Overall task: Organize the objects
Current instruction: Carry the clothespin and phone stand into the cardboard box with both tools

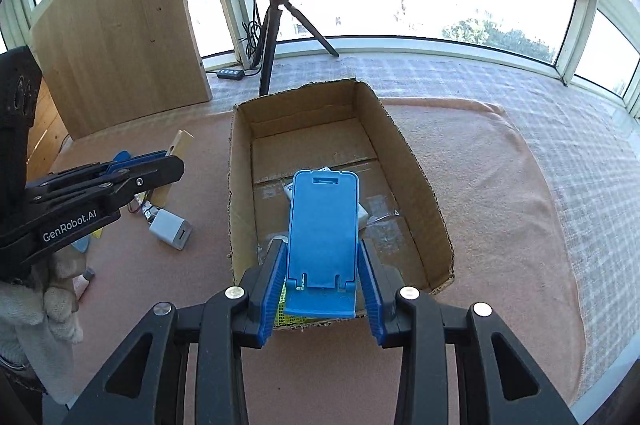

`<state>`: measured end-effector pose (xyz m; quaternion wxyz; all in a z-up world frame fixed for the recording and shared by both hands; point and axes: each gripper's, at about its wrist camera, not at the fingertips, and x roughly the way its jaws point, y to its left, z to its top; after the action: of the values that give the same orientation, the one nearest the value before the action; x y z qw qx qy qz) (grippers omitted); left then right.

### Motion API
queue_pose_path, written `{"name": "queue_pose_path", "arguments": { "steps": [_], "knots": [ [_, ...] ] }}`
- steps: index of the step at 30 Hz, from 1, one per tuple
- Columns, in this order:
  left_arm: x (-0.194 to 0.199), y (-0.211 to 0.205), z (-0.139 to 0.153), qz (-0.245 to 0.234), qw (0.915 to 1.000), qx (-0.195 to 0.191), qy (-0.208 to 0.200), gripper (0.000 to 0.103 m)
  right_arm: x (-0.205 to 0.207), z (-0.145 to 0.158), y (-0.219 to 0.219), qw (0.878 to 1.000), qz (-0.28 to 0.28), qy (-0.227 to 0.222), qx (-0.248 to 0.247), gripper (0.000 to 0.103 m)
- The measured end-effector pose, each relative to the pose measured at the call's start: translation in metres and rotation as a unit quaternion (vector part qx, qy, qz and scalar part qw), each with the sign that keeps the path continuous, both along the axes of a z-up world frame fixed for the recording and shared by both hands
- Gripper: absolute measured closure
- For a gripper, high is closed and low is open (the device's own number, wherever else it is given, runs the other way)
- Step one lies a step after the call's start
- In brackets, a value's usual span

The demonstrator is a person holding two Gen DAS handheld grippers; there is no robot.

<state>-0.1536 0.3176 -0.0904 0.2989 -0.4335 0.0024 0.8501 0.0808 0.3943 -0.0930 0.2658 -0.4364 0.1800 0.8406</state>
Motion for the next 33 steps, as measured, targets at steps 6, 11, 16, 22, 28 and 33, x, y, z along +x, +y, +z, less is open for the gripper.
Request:
{"name": "queue_pose_path", "arguments": {
  "steps": [6,11,16,22,28,33],
  "knots": [
    [-0.017,0.043,-0.005,-0.009,0.9999,-0.008,-0.006,0.090,0.000,-0.010,0.016,1.000,-0.002,-0.003,-0.009,0.070],
    [-0.021,0.061,-0.008,-0.012,0.9998,-0.014,-0.007,0.090,0.001,-0.017,0.024,1.000,-0.003,-0.006,-0.016,0.070],
    [-0.026,0.063,-0.009,-0.017,0.9996,-0.013,-0.020,0.045,0.001,-0.020,0.025,1.000,0.007,-0.005,-0.029,0.051],
    [-0.020,0.046,0.001,-0.007,0.9999,-0.006,-0.004,0.044,0.003,-0.018,0.023,0.999,0.002,0.006,-0.034,0.040],
    [-0.009,0.009,0.006,0.015,0.9999,-0.008,0.004,0.044,-0.010,-0.012,0.012,0.999,0.017,0.013,-0.041,0.040],
    [0.009,-0.041,0.011,0.040,0.9991,-0.014,0.009,0.044,-0.033,-0.008,-0.005,0.998,0.046,0.017,-0.050,0.040]
  ]
}}
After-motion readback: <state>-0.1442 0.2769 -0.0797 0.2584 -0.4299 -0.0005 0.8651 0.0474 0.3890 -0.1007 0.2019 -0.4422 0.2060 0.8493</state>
